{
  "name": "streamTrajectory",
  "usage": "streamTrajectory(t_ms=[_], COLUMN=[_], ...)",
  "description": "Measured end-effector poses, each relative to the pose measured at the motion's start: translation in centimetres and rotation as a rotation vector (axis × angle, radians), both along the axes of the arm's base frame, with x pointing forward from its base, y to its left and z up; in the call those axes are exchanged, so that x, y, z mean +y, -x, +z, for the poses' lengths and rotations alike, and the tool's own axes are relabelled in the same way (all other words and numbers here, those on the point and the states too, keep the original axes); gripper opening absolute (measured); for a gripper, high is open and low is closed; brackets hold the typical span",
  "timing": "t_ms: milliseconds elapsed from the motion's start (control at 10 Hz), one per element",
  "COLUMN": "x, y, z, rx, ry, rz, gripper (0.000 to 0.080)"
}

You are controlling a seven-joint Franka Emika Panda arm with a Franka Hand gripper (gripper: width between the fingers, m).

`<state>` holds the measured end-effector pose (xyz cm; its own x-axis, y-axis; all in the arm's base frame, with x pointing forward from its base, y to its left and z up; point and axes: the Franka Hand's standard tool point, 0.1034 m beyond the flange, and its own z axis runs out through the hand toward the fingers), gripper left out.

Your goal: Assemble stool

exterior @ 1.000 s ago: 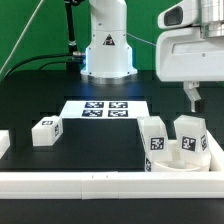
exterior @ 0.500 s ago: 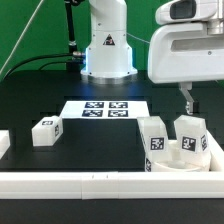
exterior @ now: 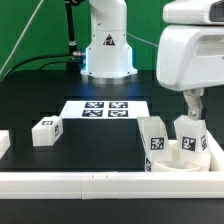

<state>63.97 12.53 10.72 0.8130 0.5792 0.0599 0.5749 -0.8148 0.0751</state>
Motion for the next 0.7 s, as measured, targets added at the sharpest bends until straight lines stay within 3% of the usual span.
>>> streamTrajectory(t_ms=[200, 500, 700], x=[-1.3, -1.7, -2.1], y=[-0.1, 0.0, 0.9], z=[0.4, 0.1, -1.9], rx=[-0.010, -0.001, 0.078], ry=[0.026, 0.035, 0.048], rz=[0.097, 0.101, 0.082], gripper=[0.0649, 0.0649, 0.0649])
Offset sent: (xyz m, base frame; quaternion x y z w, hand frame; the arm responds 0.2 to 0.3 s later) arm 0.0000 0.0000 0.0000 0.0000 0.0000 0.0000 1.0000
